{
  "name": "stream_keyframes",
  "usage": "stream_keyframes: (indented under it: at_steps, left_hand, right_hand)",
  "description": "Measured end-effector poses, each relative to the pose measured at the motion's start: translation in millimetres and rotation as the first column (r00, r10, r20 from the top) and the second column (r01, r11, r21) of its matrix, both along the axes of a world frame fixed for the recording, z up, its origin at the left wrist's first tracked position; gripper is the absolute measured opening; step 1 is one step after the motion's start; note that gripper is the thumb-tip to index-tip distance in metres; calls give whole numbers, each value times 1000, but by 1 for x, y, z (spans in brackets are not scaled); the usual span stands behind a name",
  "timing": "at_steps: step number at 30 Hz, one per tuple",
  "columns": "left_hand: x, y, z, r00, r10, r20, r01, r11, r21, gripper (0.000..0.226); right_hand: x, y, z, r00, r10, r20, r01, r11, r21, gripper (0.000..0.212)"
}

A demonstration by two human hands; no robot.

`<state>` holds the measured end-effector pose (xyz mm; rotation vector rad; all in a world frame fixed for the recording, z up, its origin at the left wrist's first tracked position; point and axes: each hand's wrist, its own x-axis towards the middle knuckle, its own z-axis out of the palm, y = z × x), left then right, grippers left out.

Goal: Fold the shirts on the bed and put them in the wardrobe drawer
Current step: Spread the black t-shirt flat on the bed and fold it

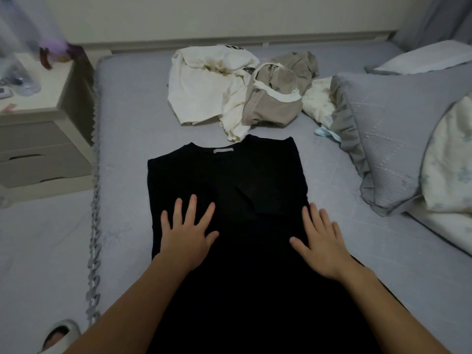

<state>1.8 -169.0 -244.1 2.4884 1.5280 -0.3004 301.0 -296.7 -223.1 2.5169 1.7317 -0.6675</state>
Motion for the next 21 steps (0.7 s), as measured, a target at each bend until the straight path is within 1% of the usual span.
stream_keyframes:
  at_steps: [2,4,6,8,10,12,13,14,15,16,17,18,19,21]
  left_hand:
    - [3,-26,2,999,21,48,-24,998,50,75]
    - [-5,-62,2,997,16,80,-20,999,46,75]
    - [-18,-100,1,998,-6,56,2,998,70,75]
    - [-28,-131,1,1000,2,14,-3,996,92,77]
    - [-32,-156,3,999,15,39,-18,997,70,80]
    - [-35,-175,12,994,42,98,-49,996,70,86]
    - [-40,-181,19,987,87,135,-101,990,98,88]
    - [-47,-185,24,969,170,180,-194,972,128,88]
    - [-57,-186,29,930,289,228,-324,937,132,87]
    - [-68,-186,32,857,429,285,-465,883,69,84]
    - [-81,-186,35,754,559,344,-580,813,-50,79]
    - [-93,-186,37,652,652,387,-640,747,-179,71]
    - [-103,-188,38,588,702,401,-656,704,-272,63]
    - [-119,-194,41,517,756,402,-636,654,-411,53]
  right_hand:
    - [-2,-28,0,999,-50,2,50,997,58,80]
    - [-1,-61,2,996,-57,62,53,997,64,77]
    - [-3,-94,-2,988,-13,155,8,999,36,76]
    - [-7,-121,-4,979,-35,200,24,998,59,74]
    - [-7,-144,-1,966,-127,226,112,991,77,74]
    - [-3,-166,7,946,-270,180,251,960,124,75]
    - [0,-178,12,931,-336,144,312,935,166,74]
    - [2,-189,15,914,-386,127,356,911,209,72]
    - [3,-199,19,895,-430,119,394,887,242,68]
    - [6,-208,22,876,-472,98,434,861,264,63]
    - [9,-215,26,856,-515,39,487,830,273,56]
    - [11,-220,30,830,-554,-63,549,793,266,47]
    - [13,-223,35,793,-582,-181,610,757,236,39]
    - [15,-225,44,712,-602,-362,682,715,151,24]
